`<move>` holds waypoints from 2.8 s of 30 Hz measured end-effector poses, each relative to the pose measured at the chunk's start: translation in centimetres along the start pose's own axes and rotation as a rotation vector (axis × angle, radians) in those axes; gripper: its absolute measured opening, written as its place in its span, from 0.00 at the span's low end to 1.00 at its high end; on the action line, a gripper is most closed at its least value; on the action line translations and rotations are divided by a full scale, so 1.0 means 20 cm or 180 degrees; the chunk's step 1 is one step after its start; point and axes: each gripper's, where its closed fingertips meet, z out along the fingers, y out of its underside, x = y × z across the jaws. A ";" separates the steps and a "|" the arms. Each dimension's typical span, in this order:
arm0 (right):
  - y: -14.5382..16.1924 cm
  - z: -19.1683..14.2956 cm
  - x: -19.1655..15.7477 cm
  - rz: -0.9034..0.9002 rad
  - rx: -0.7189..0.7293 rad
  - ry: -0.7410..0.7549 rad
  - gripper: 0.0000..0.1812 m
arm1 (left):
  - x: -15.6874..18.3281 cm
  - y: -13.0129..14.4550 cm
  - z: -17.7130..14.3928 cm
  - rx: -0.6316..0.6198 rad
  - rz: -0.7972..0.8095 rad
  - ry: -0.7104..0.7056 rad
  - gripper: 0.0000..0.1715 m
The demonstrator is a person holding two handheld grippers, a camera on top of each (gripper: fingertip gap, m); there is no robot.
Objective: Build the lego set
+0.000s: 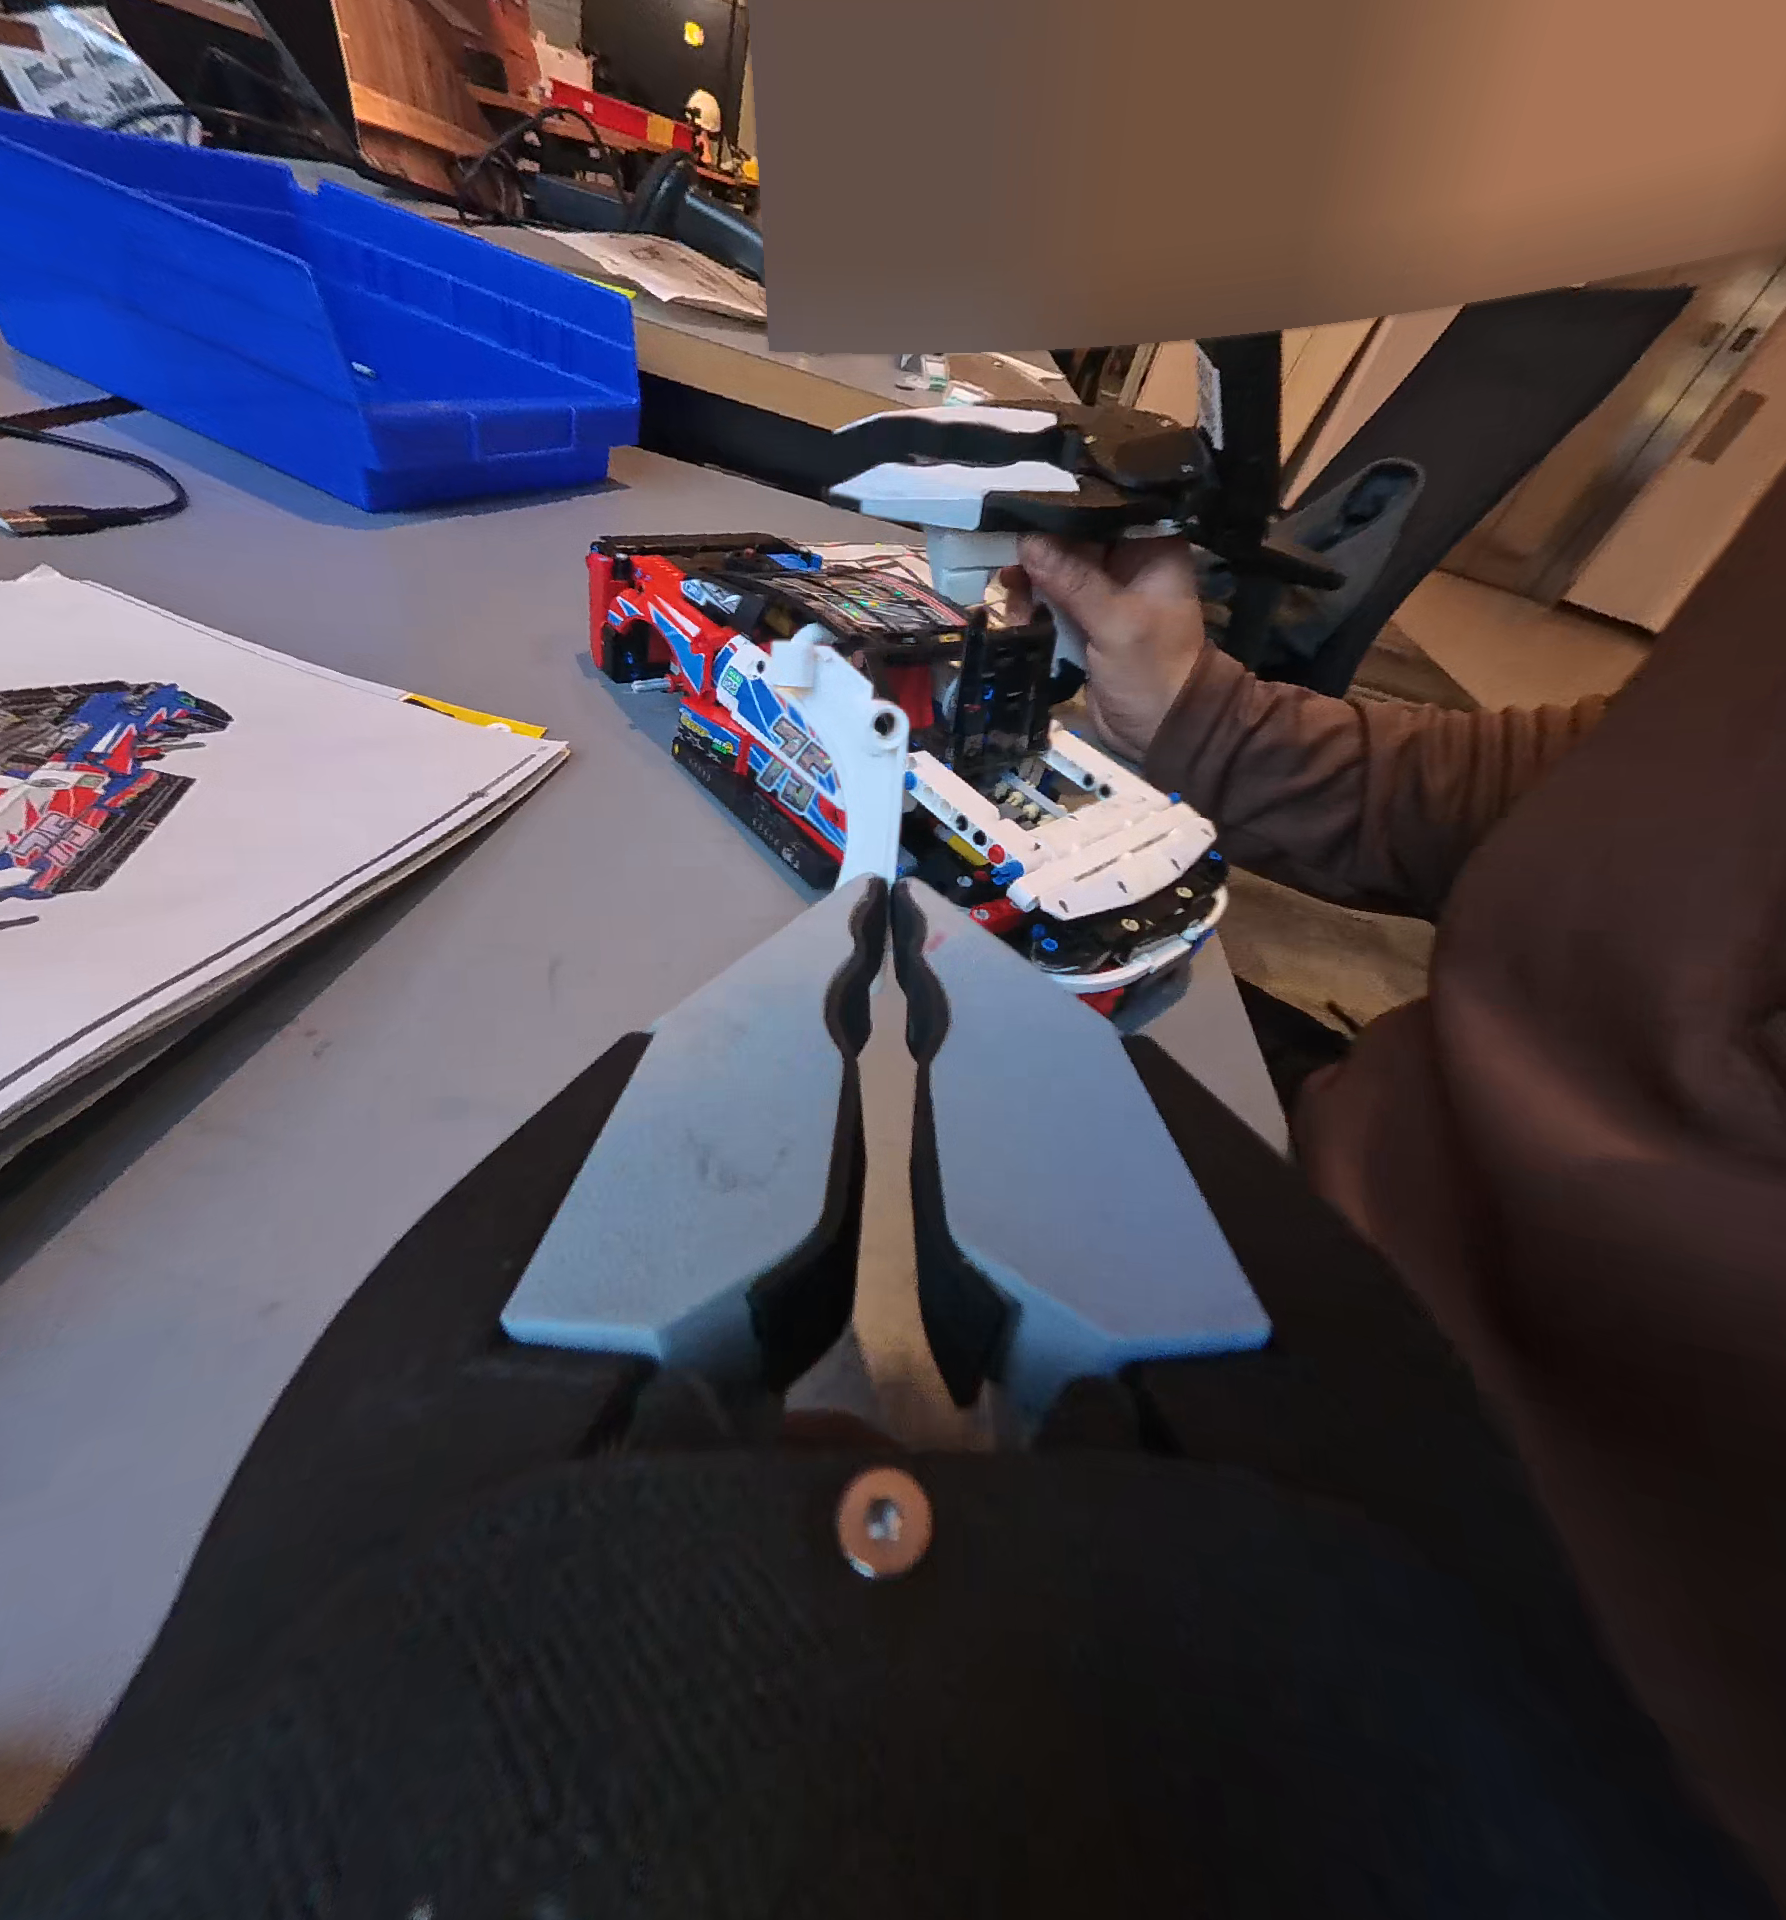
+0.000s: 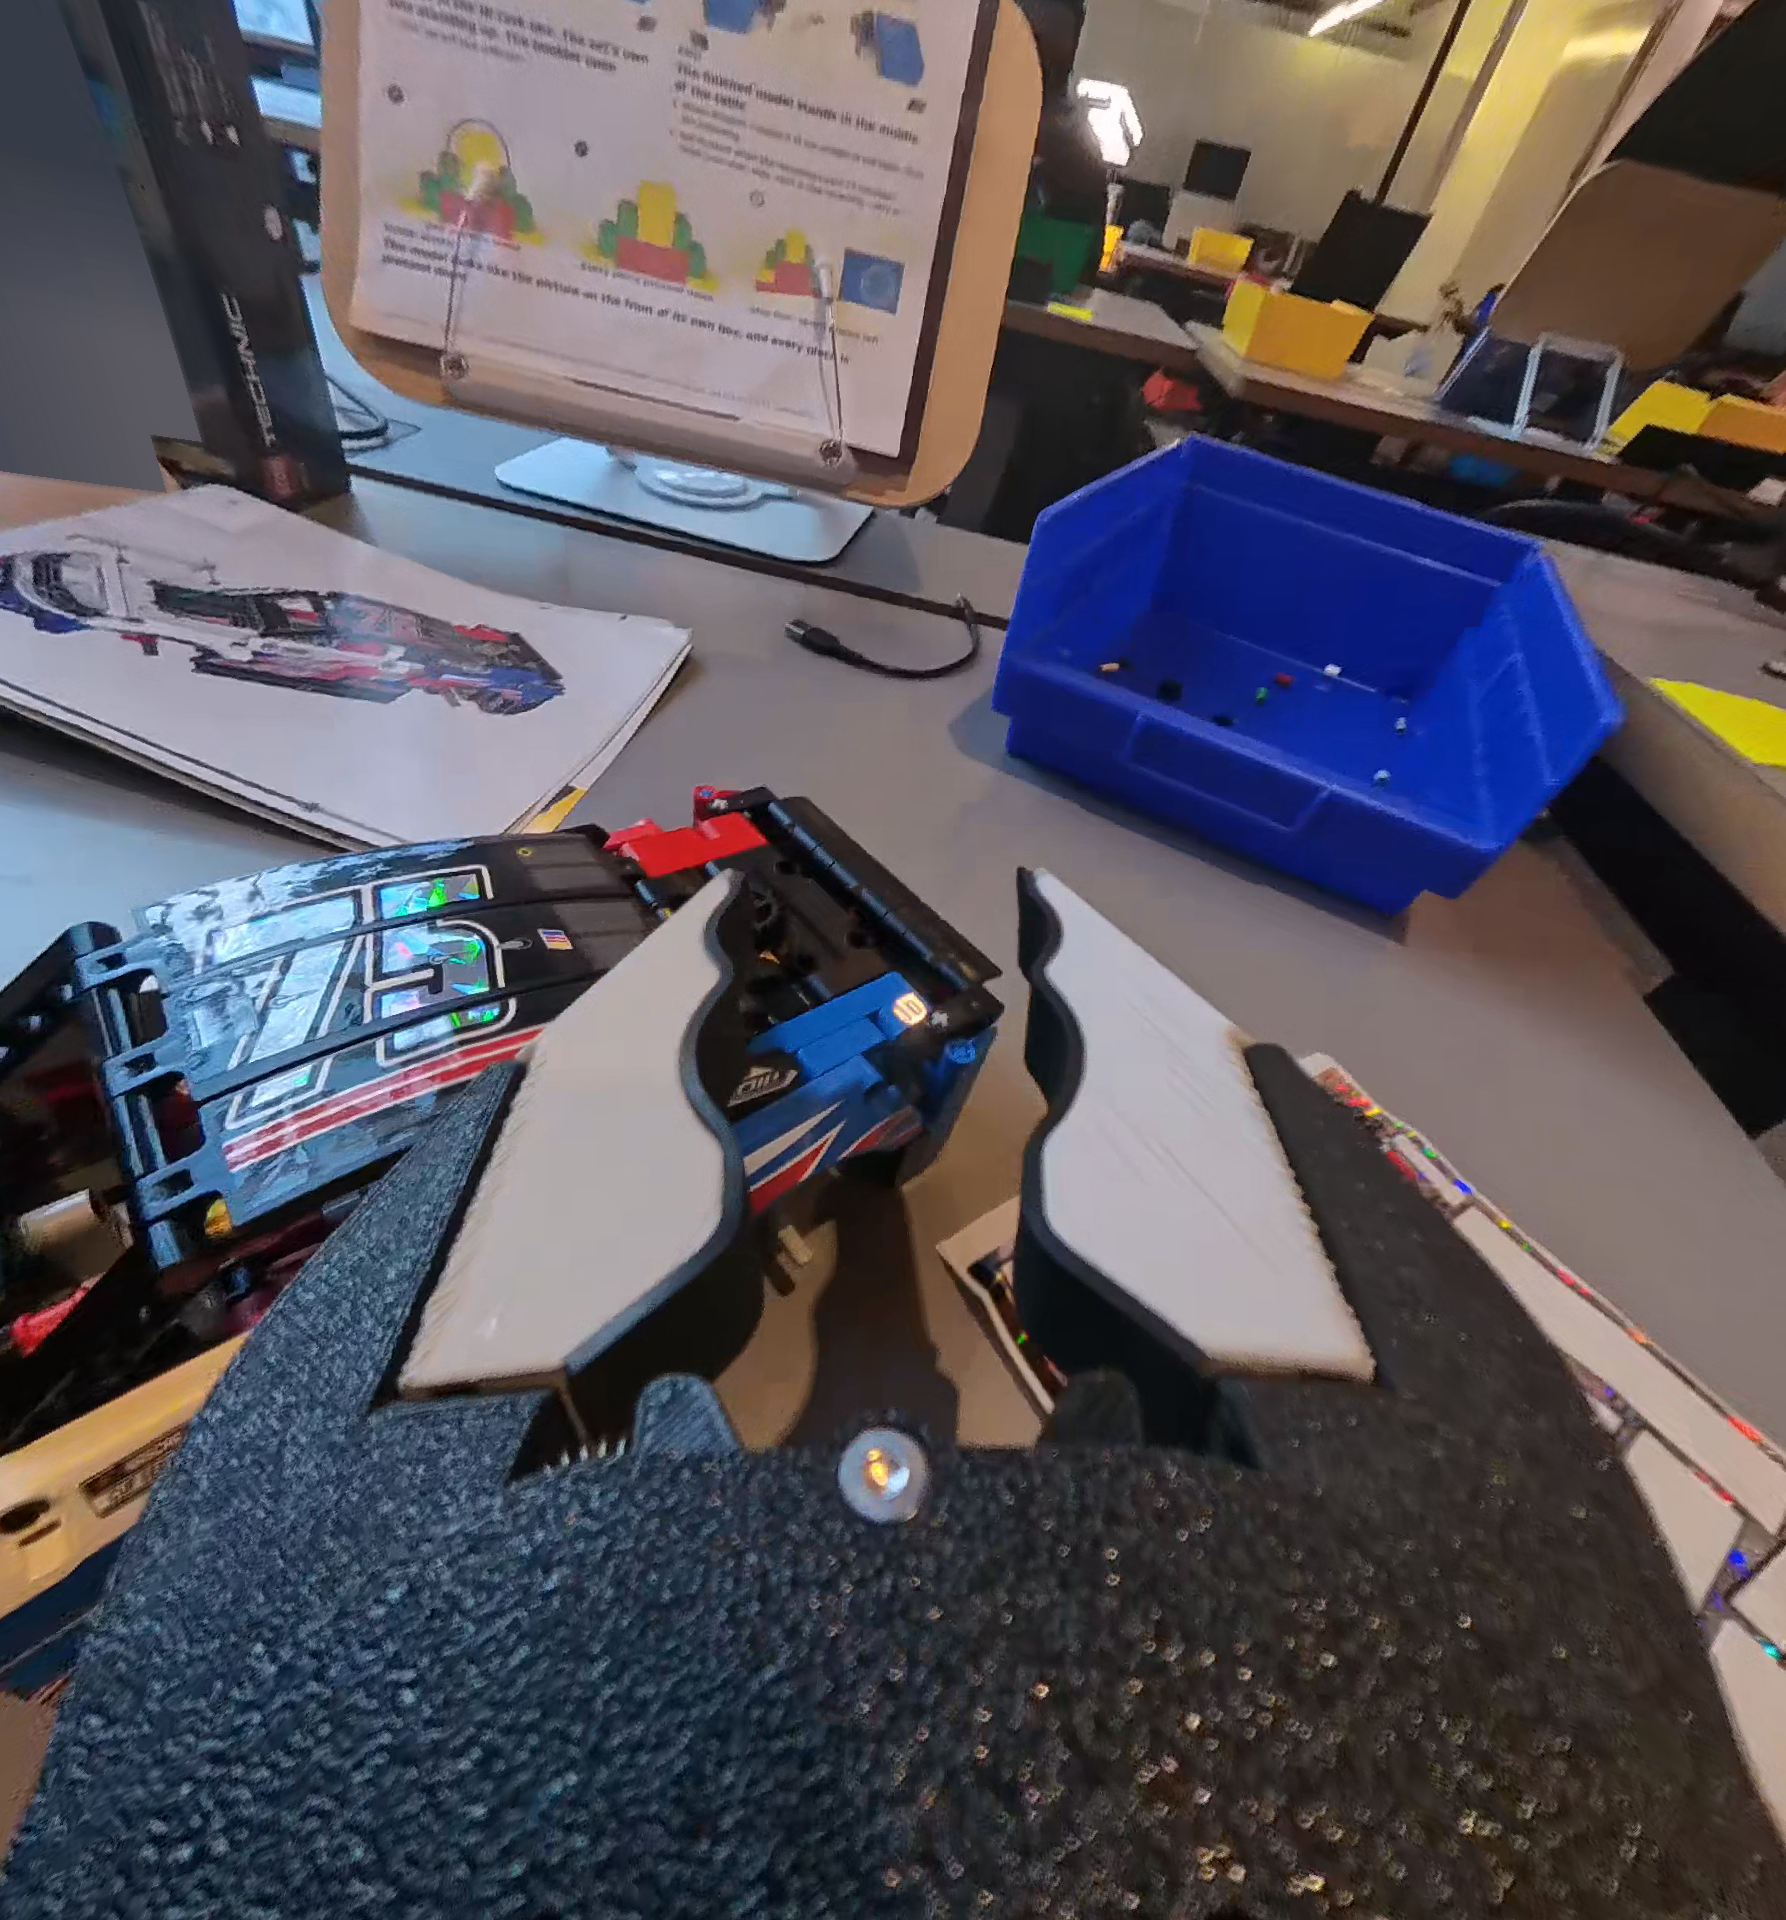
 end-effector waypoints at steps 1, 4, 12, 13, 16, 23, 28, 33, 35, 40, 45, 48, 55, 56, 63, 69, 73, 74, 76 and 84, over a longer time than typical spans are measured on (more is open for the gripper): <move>0.01 0.01 0.00 0.0017 -0.0045 -0.0021 0.28 | 0.00 0.00 0.00 0.0005 -0.0053 0.0036 0.00; 0.04 0.02 0.00 0.0062 -0.0125 -0.0037 0.28 | -0.01 -0.02 0.00 0.0082 -0.0316 0.0159 0.00; 0.03 0.01 0.02 0.0196 -0.0077 -0.0067 0.28 | -0.05 -0.01 0.00 0.0102 -0.0737 0.0260 0.00; 0.03 0.01 0.02 0.0206 -0.0062 -0.0073 0.28 | -0.05 -0.01 0.00 0.0102 -0.0764 0.0274 0.00; 0.02 0.01 0.01 0.0248 -0.0024 -0.0142 0.28 | -0.04 0.00 0.02 0.0052 -0.0841 0.0352 0.00; -0.01 -0.01 -0.01 0.0250 0.0065 -0.0227 0.28 | 0.07 0.02 0.05 -0.0085 -0.0976 0.0768 0.00; -0.07 -0.07 -0.07 0.0412 0.0304 -0.0517 0.28 | 0.08 0.04 0.09 -0.0174 -0.1189 0.0880 0.00; -0.03 -0.21 -0.22 0.0486 0.0175 -0.0931 0.29 | 0.07 0.07 0.13 -0.0340 -0.1008 0.0756 0.00; -0.01 -0.27 -0.29 0.0453 0.0032 -0.1132 0.29 | 0.06 0.07 0.16 -0.0384 -0.1069 0.0770 0.00; -0.01 -0.41 -0.43 0.0246 -0.0250 -0.1399 0.31 | 0.10 0.06 0.19 -0.0399 -0.1134 0.1023 0.00; -0.10 -0.54 -0.55 0.0112 -0.0128 -0.1485 0.31 | 0.29 -0.03 0.12 -0.0149 -0.1317 0.1862 0.00; -0.11 -0.60 -0.64 -0.0068 -0.0177 -0.1608 0.33 | 0.36 -0.12 0.04 0.0196 -0.1896 0.2538 0.00; -0.06 -0.52 -0.66 -0.0046 -0.0558 -0.1393 0.30 | 0.36 -0.11 0.05 0.0150 -0.1707 0.2438 0.00; -0.08 -0.50 -0.65 -0.0045 -0.0573 -0.1341 0.30 | 0.36 -0.11 0.05 0.0161 -0.1695 0.2421 0.00; -0.12 -0.40 -0.64 0.0053 -0.0632 -0.1416 0.30 | 0.37 -0.09 0.04 0.0096 -0.1633 0.2377 0.00; -0.10 -0.35 -0.66 0.0345 -0.0750 -0.1650 0.32 | 0.39 -0.08 0.04 0.0002 -0.1658 0.2489 0.00; -0.09 -0.34 -0.70 0.0378 -0.0835 -0.1920 0.32 | 0.39 -0.08 0.04 0.0020 -0.1694 0.2497 0.00; -0.09 -0.33 -0.69 0.0350 -0.0844 -0.1887 0.32 | 0.38 -0.08 0.04 0.0032 -0.1708 0.2493 0.00; -0.08 -0.32 -0.69 0.0336 -0.0858 -0.1857 0.32 | 0.37 -0.09 0.04 0.0047 -0.1737 0.2491 0.00; -0.05 -0.28 -0.60 0.0373 -0.0875 -0.1592 0.30 | 0.37 -0.09 0.04 0.0057 -0.1778 0.2498 0.00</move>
